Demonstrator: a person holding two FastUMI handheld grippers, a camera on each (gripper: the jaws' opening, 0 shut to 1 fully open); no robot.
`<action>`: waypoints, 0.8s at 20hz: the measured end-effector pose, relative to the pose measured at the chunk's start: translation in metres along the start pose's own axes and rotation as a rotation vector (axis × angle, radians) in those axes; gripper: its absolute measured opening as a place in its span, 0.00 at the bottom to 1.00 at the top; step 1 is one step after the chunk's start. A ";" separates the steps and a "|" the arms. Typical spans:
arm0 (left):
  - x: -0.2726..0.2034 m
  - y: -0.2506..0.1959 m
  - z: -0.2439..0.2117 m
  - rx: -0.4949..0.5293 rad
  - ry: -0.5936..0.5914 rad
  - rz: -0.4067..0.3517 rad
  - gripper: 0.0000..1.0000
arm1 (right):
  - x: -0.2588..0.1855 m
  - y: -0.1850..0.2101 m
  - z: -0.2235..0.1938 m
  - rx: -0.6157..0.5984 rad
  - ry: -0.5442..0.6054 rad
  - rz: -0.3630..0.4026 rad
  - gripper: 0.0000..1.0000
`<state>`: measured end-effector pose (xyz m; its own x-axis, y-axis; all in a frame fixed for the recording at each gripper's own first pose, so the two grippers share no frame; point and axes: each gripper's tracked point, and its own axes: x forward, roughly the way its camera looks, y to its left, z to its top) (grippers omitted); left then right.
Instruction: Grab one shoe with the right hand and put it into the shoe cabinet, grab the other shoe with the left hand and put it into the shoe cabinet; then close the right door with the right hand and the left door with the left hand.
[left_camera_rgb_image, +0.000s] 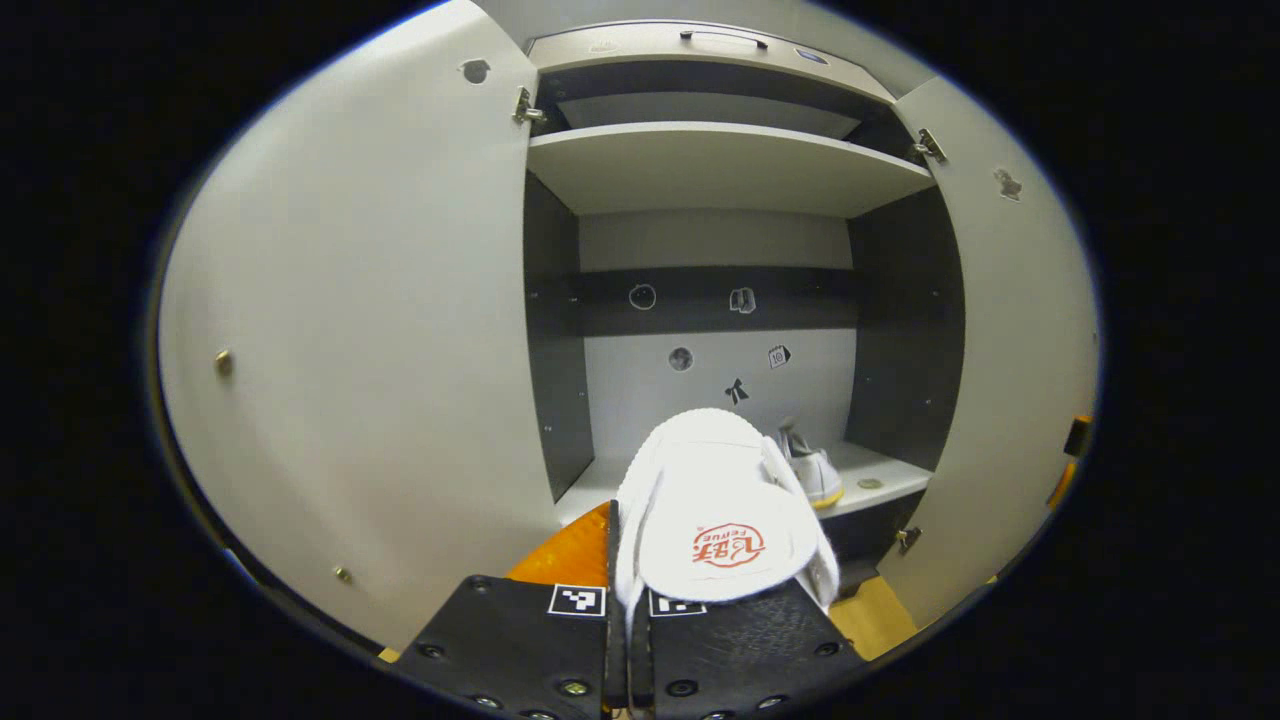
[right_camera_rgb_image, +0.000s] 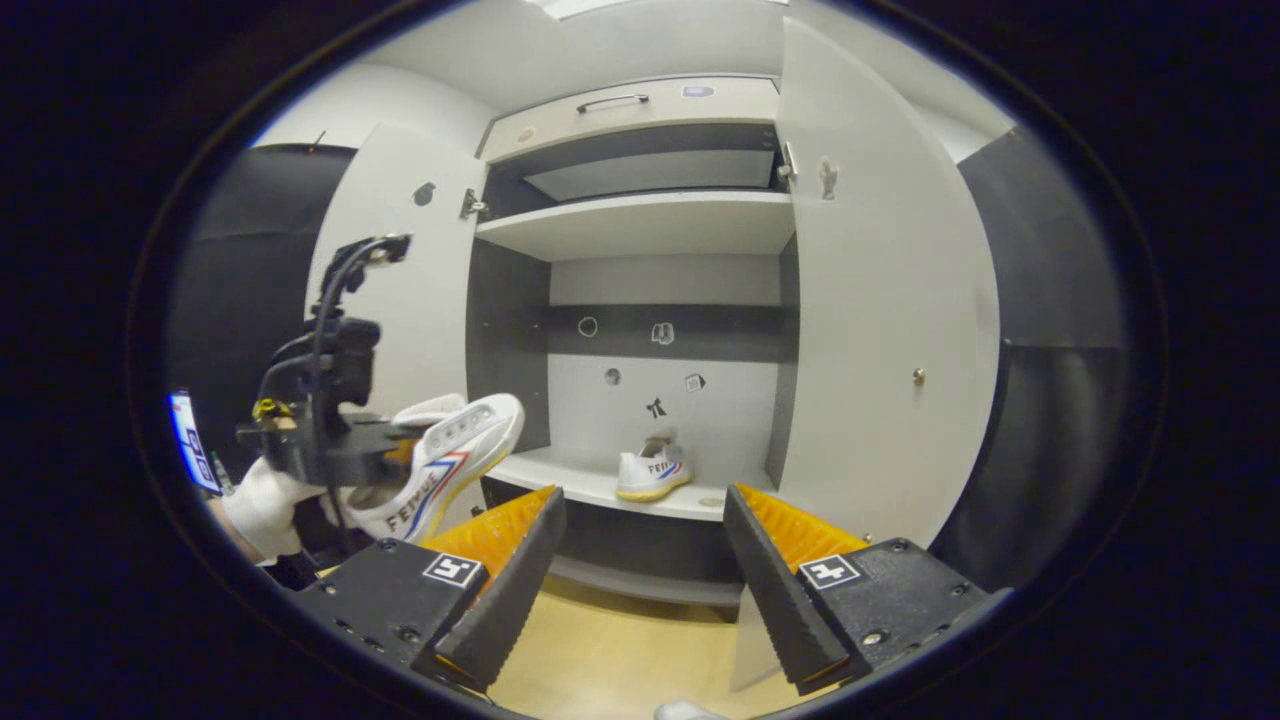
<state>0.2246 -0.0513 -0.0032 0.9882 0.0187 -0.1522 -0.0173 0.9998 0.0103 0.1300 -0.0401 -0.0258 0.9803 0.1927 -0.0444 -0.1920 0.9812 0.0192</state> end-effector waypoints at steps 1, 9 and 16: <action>0.020 -0.003 0.009 0.005 -0.009 0.000 0.12 | 0.002 -0.001 -0.002 -0.002 0.008 0.002 1.00; 0.157 -0.036 0.002 0.054 0.090 -0.008 0.11 | 0.005 -0.005 -0.005 -0.004 0.041 -0.001 1.00; 0.205 -0.040 -0.070 0.110 0.340 0.003 0.11 | 0.000 -0.003 -0.011 0.003 0.081 0.010 1.00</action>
<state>0.4172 -0.0873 -0.1040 0.8806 0.0417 -0.4719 0.0143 0.9933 0.1145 0.1303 -0.0430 -0.0366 0.9713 0.2024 -0.1248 -0.2011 0.9793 0.0231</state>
